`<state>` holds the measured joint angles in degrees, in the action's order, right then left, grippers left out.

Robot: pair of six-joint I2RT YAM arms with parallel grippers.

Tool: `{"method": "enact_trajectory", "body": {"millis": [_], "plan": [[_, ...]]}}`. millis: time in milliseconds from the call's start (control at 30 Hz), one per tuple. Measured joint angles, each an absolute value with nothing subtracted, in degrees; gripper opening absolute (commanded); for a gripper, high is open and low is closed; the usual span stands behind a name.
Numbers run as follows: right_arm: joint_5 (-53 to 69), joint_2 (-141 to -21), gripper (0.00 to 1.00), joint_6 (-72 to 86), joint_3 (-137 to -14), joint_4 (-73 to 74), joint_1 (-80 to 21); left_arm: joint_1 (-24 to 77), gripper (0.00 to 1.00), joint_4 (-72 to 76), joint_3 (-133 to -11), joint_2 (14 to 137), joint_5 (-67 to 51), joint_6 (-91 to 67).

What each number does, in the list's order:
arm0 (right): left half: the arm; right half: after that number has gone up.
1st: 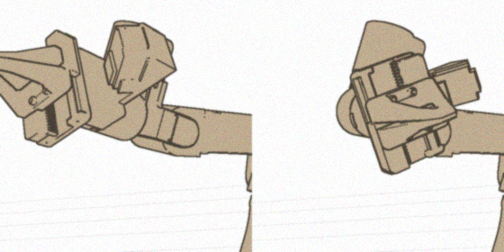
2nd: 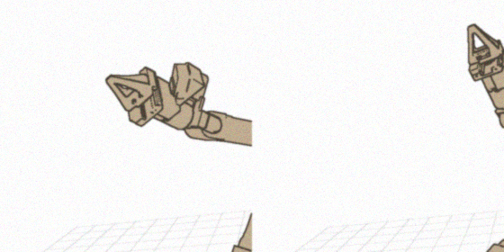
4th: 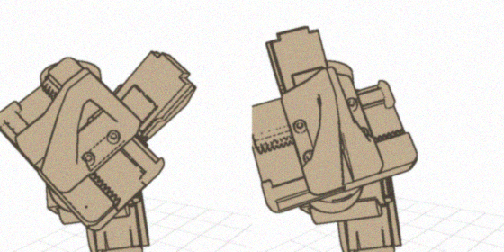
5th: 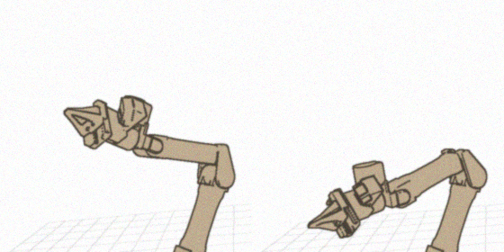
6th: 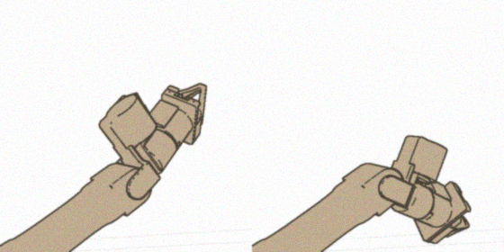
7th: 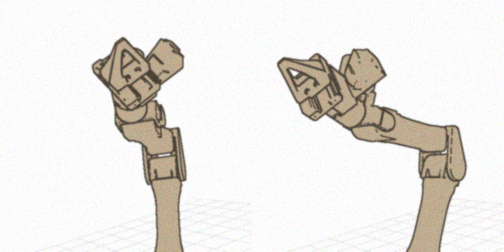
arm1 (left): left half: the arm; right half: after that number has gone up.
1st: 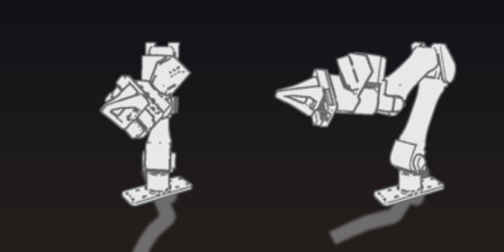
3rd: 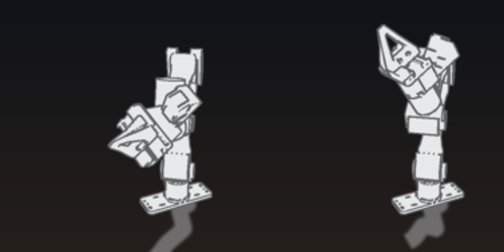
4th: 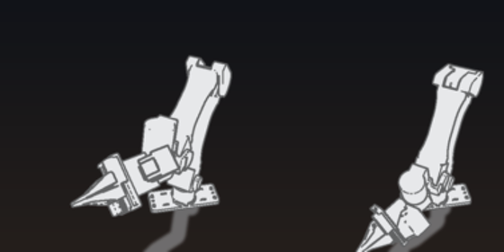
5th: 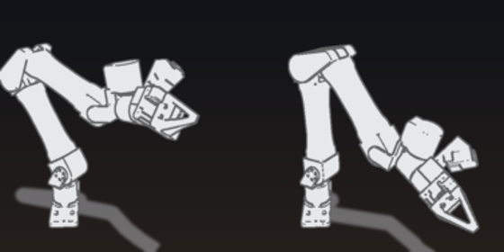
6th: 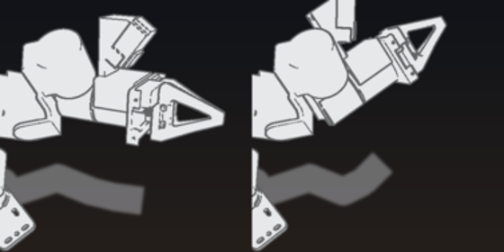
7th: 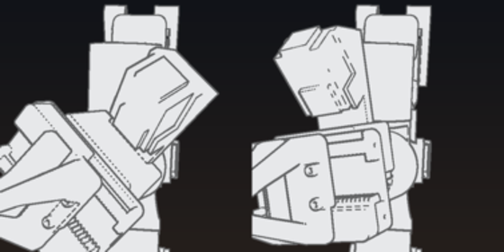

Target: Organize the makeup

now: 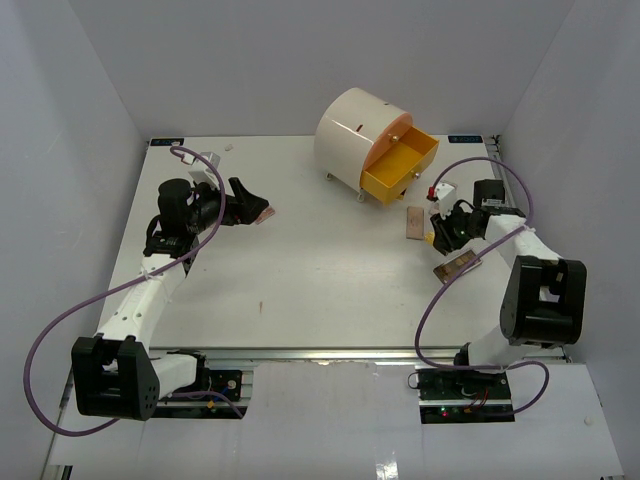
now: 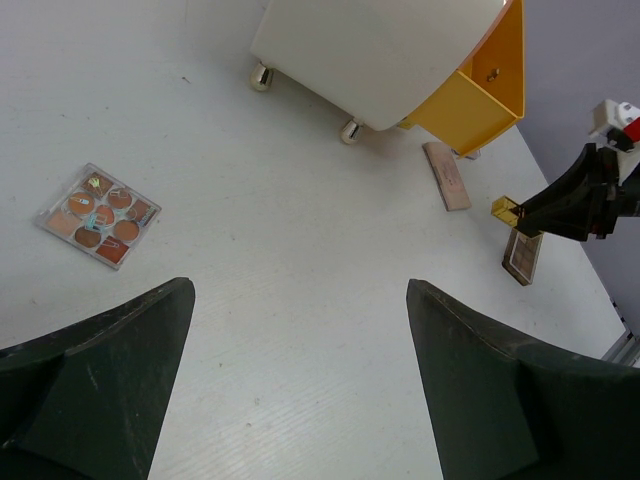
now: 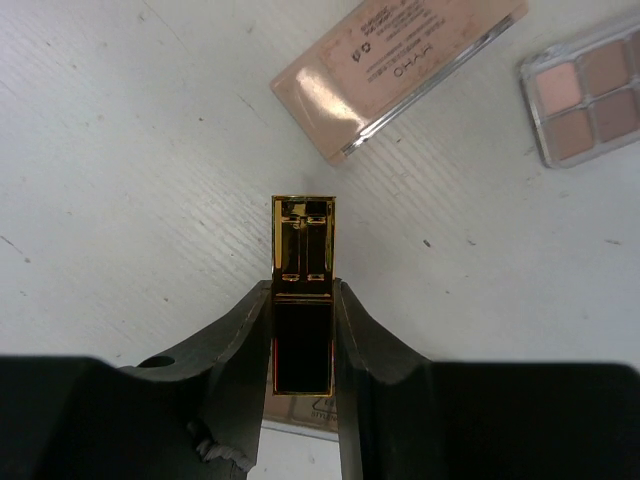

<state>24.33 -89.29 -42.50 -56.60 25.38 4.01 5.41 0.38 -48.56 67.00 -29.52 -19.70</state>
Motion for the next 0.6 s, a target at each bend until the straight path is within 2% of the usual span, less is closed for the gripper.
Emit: {"method": "enact_trajectory", "body": {"millis": [300,600], "plan": [[29.6,-79.4,0.17,-39.9,-62.5,26.9,4.0,5.4,0.98,0.4,-48.6,67.0,-29.5,-19.7],[34.5,-77.6,0.17,-32.9,-67.7,25.3,0.7,5.4,0.98,0.4,-48.6,67.0,-29.5,-19.7]]}}
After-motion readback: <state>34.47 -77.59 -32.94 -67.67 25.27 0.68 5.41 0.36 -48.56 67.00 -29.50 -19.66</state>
